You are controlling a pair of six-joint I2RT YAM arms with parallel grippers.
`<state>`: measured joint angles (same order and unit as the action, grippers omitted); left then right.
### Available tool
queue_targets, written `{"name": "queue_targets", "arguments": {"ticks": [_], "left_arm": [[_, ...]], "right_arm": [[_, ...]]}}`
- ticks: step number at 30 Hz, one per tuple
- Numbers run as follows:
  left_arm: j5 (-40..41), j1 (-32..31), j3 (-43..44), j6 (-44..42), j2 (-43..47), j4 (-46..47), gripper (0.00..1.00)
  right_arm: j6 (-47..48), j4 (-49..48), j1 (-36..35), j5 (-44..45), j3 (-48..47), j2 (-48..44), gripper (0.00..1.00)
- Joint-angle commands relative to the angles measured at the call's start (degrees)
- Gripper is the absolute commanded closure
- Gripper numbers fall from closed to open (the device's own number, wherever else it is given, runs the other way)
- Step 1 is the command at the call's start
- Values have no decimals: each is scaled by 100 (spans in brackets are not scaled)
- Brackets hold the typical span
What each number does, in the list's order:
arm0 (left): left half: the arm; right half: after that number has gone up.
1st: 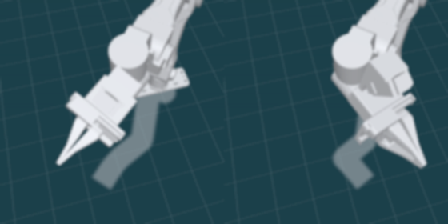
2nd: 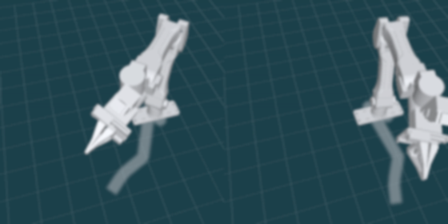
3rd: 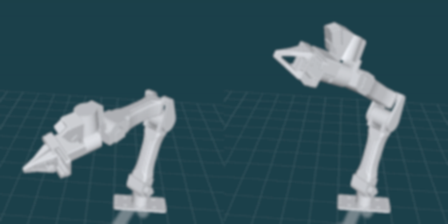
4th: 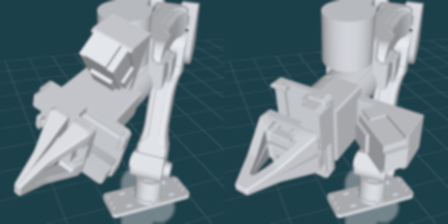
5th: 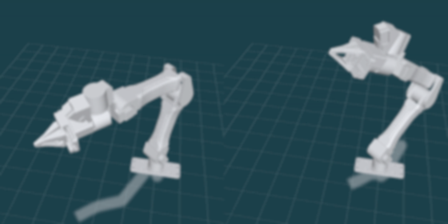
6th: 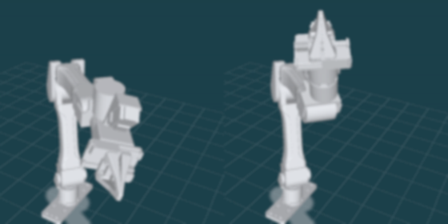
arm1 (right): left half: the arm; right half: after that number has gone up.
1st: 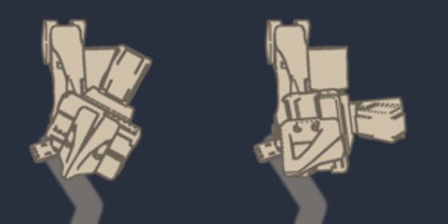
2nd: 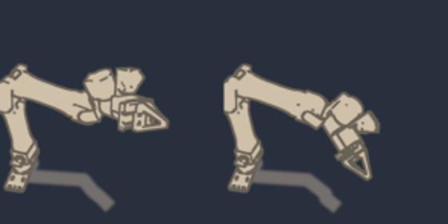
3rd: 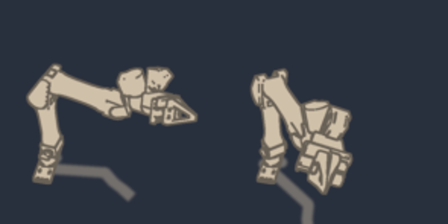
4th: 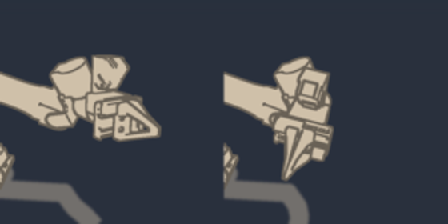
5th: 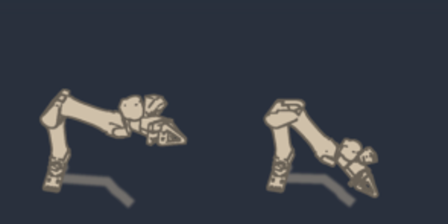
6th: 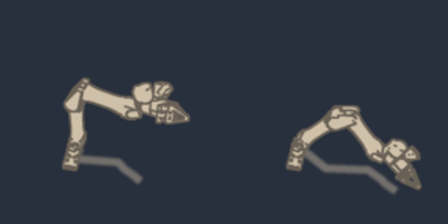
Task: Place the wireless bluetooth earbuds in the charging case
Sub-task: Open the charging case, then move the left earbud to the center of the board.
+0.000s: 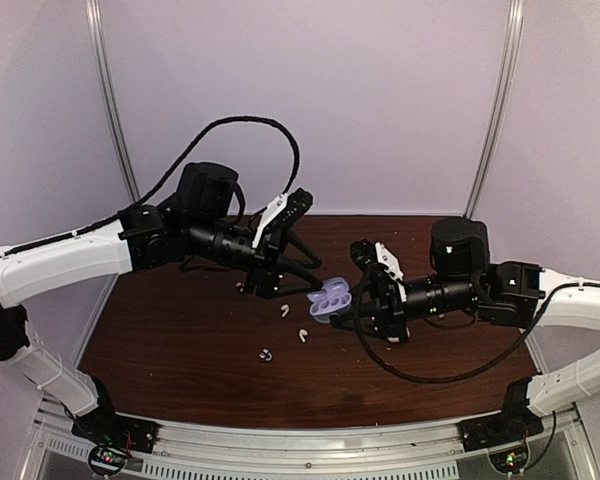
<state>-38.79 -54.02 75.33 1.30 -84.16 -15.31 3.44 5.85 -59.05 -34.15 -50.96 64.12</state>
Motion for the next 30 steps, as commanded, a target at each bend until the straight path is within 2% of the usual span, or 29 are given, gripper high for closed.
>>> {"name": "queue_targets", "arguments": {"ticks": [1,6,10,17,21,24,30], "left_arm": [[13,375,-210,229,501,574,39],[185,823,-505,471,776,696,36],[887,1303,-792,761,706,611,34],[1873,2252,-1364,1755,15,526,45],[2805,2273,-1101,1634,-566,-98,50],[3195,2294,-751,1551,-1028,-411,53],[3149,2579,106,1189,-1934,-842,56]], "right_arm": [[-200,-380,128,-56,267,-274,100],[-344,-572,357,-185,524,-401,100],[-685,-1035,489,-243,796,-536,100],[-966,-1372,621,-285,1151,-739,100],[-990,-1365,670,-309,1239,-810,100],[-1005,-1426,690,-335,1299,-805,100],[-1022,-1496,715,-448,1369,-809,100]]}}
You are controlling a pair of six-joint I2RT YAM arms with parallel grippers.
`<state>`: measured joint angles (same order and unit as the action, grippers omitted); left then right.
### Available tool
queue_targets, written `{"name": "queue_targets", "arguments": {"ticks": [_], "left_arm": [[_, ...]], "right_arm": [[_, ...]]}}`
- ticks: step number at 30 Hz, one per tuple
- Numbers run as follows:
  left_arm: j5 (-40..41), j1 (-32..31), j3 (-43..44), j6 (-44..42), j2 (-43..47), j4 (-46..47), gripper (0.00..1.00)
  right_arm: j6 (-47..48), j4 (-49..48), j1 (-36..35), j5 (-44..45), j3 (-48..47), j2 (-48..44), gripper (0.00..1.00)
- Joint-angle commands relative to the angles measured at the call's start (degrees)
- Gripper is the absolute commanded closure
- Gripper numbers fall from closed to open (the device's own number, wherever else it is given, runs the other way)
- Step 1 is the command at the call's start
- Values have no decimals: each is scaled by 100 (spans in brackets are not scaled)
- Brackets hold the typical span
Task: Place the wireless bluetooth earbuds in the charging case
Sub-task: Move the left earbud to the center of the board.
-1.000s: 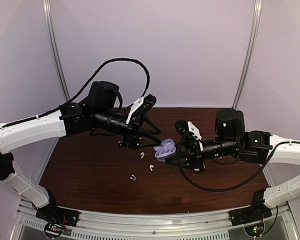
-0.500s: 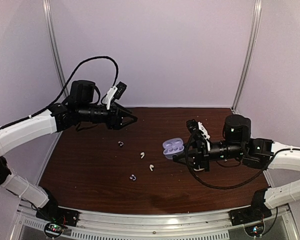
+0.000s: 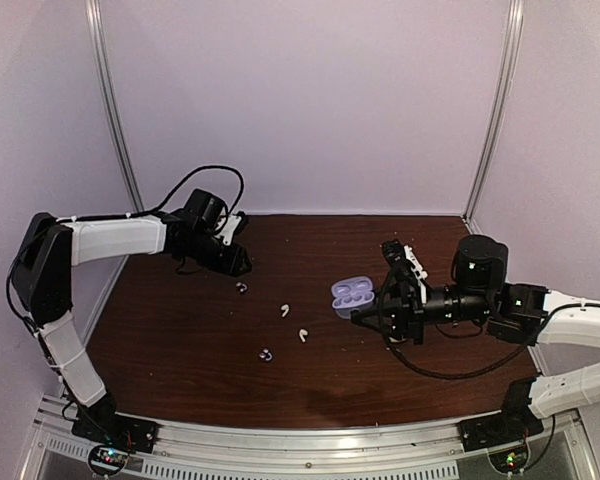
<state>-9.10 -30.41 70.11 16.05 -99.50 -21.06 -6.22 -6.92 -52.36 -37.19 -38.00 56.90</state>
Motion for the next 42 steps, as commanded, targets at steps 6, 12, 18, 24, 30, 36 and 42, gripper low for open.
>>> {"name": "queue_targets", "arguments": {"ticks": [6,12,18,24,30,36,42], "left_arm": [[-88,433,2047,-1026,-1611,-1317,61],[-354,561,3074,-1409,-2399,-2035,62],[-1028,755,2711,-1244,-2486,-1772,60],[-1125,761,2324,-977,-2407,-1405,57],[-1267,760,1755,-710,-2219,-1062,56],[-1393,747,783,-491,-1635,-592,57],[-1741,620,39,-384,-950,-274,59]], "right_arm": [[-19,-165,76,-240,70,-93,100],[-12,-168,94,-217,77,-129,100],[-9,-177,95,-208,80,-155,100],[-19,-221,99,-237,88,-149,100],[14,-109,98,-209,56,-208,100],[31,-35,99,-158,64,-259,100],[41,-55,101,-187,53,-209,100]]}}
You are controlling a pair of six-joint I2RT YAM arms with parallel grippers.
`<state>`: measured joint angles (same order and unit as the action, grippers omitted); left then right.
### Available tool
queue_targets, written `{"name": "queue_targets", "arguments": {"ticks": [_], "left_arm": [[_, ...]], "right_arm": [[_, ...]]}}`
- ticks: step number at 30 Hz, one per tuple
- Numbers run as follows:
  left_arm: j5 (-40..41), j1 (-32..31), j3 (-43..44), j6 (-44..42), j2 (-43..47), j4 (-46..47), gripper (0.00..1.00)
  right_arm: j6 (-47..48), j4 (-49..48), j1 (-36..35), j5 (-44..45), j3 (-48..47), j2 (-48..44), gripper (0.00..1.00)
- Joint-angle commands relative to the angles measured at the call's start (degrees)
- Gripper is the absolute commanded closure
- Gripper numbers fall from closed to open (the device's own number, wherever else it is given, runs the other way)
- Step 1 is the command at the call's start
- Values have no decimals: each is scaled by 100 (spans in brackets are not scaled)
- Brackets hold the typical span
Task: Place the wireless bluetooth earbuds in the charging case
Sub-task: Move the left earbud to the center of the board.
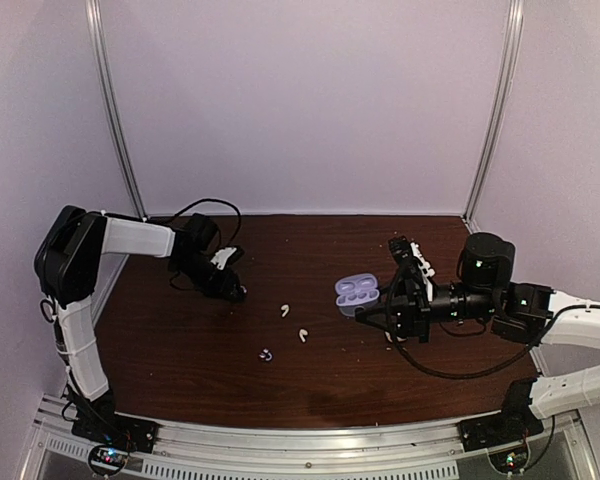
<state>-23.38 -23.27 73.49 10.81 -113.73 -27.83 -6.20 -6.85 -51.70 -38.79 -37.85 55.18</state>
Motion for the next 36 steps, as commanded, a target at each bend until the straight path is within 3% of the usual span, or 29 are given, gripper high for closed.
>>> {"name": "queue_targets", "arguments": {"ticks": [1,9,18,36], "left_arm": [[-299,-94,-373,167,565,435,59],[294,72,-87,304,696,399,63],[523,156,968,-103,-174,-90,67],[672,110,755,-306,-444,-143,70]], "right_arm": [[39,-57,36,-38,33,-22,100],[66,-15,37,-43,-3,-7,100],[65,43,37,-10,-29,-21,100],[106,114,37,-6,-76,-3,100]]}}
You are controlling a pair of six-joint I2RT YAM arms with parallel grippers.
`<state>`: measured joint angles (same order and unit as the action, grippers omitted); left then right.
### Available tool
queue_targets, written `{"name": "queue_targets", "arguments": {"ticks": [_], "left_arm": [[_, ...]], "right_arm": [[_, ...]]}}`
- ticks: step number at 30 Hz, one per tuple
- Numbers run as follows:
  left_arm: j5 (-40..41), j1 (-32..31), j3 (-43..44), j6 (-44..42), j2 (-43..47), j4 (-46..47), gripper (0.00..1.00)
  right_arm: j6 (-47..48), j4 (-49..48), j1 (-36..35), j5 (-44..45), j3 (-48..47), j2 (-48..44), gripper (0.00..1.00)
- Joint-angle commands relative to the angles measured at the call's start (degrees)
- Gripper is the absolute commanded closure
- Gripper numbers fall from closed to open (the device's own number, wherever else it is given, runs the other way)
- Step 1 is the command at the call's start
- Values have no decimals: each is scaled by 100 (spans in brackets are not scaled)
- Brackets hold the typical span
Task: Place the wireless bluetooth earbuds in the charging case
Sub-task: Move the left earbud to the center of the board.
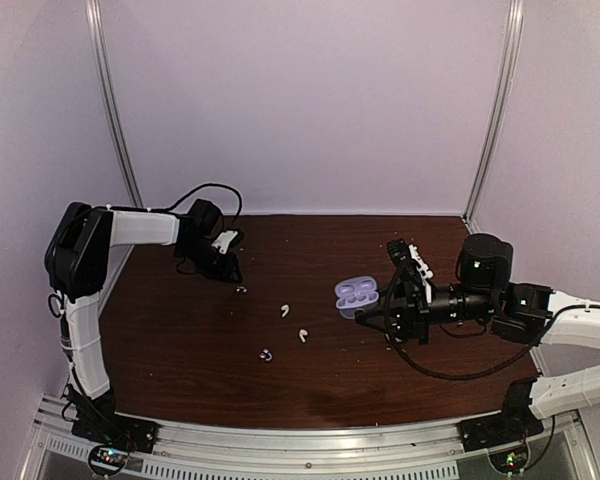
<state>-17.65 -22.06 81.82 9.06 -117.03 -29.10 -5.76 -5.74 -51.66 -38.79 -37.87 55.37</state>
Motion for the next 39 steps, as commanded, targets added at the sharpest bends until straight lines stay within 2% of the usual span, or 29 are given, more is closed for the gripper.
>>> {"name": "queue_targets", "arguments": {"ticks": [1,10,18,25,28,34,39], "left_arm": [[120,-29,-78,-145,-126,-20,70],[252,-318,-144,-213,-293,-108,70],[318,-416,-439,-219,-99,-126,77],[349,-448,-362,-236,-127,-118,83],[296,-448,-310,-213,8,-187,80],[582,-439,231,-312,249,-646,73],[894,-439,1078,-479,-183,-1046,72]], "right_arm": [[60,10,33,-11,-84,-26,100],[58,30,32,-15,-54,-75,100],[50,12,33,-15,-37,-129,100],[40,27,33,-6,-20,-162,100],[43,56,33,7,-28,-189,100],[33,65,37,26,-19,-207,100],[26,38,31,25,-25,-183,100]]}}
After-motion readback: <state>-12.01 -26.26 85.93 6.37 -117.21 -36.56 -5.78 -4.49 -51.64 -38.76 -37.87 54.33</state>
